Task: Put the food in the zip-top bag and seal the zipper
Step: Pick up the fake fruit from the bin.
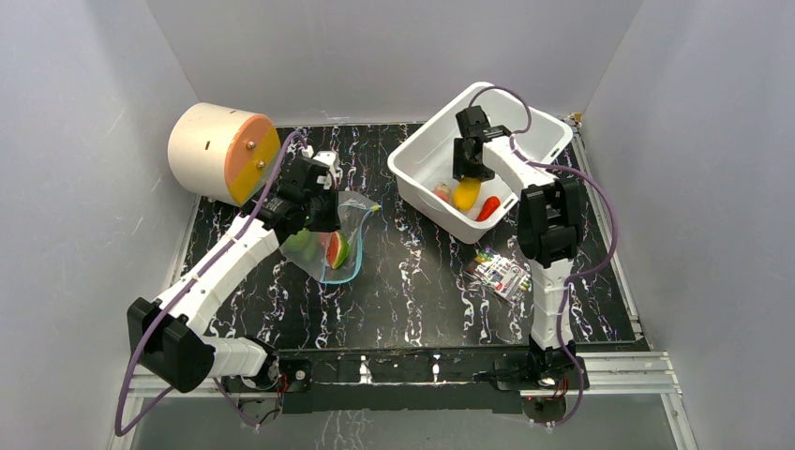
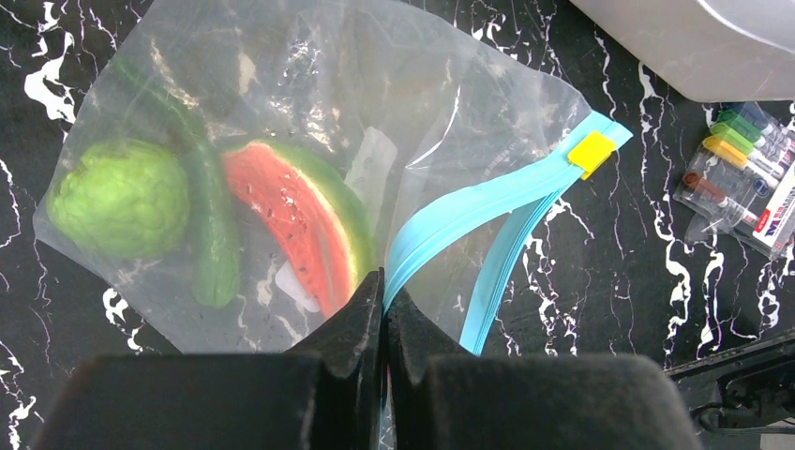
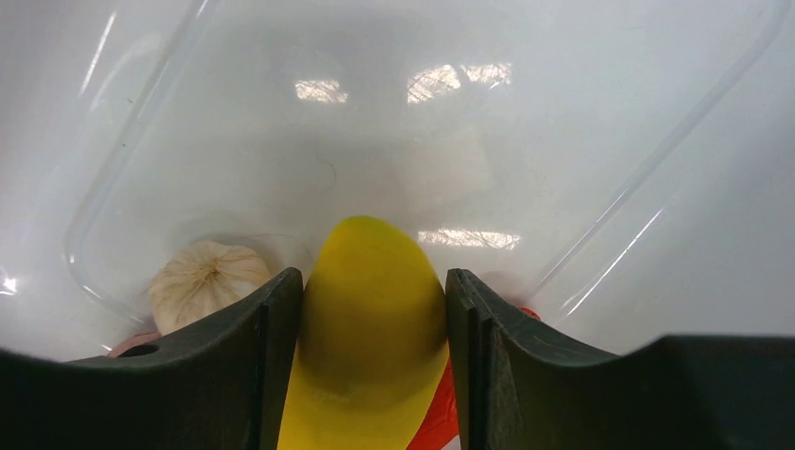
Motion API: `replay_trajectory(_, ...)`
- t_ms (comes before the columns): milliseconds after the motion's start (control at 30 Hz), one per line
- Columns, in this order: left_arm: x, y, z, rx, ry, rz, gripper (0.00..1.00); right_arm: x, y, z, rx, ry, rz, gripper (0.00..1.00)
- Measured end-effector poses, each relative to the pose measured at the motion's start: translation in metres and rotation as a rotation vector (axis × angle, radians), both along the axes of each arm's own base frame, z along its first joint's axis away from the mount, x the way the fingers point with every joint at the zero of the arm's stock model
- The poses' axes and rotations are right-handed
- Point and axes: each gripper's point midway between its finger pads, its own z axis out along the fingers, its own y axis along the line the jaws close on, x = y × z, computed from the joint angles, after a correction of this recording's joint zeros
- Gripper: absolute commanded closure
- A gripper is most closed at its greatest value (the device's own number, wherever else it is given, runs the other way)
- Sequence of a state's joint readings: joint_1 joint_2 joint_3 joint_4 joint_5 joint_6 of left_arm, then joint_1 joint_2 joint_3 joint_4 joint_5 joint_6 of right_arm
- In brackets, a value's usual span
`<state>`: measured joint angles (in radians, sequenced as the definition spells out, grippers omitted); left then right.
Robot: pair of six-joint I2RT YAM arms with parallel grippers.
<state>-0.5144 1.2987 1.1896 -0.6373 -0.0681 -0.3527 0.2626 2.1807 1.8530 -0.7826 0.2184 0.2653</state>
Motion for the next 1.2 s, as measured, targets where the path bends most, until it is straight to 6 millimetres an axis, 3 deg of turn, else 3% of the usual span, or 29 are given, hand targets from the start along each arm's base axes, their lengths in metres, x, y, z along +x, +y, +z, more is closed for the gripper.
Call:
replay_trajectory(300,0.003,-0.006,0.018,-0.069,-0.049,0.017,1.0,0.003,0.005,0.047,0.038,-0.089,-0.013,0.72)
replay_trajectory(433,0.004,-0.016,0.031,-0.138,-0.076,0.015,1.0,0.008,0.012,0.087,0.061,-0.172,-0.001,0.72)
replay_trajectory(533,0.003,-0.022,0.036,-0.174,-0.076,0.002,1.0,0.002,0.019,0.121,0.076,-0.241,0.012,0.72)
replay_trajectory(700,-0.002,-0.028,0.039,-0.216,-0.061,-0.017,1.0,-0.034,0.04,0.189,0.133,-0.389,0.069,0.72)
replay_trajectory(867,-0.009,-0.031,0.055,-0.27,-0.09,-0.028,1.0,-0.067,0.065,0.239,0.241,-0.499,0.156,0.72)
replay_trajectory(1200,-0.006,-0.043,0.067,-0.346,-0.099,-0.032,1.0,-0.125,0.126,0.257,0.509,-0.558,0.318,0.72)
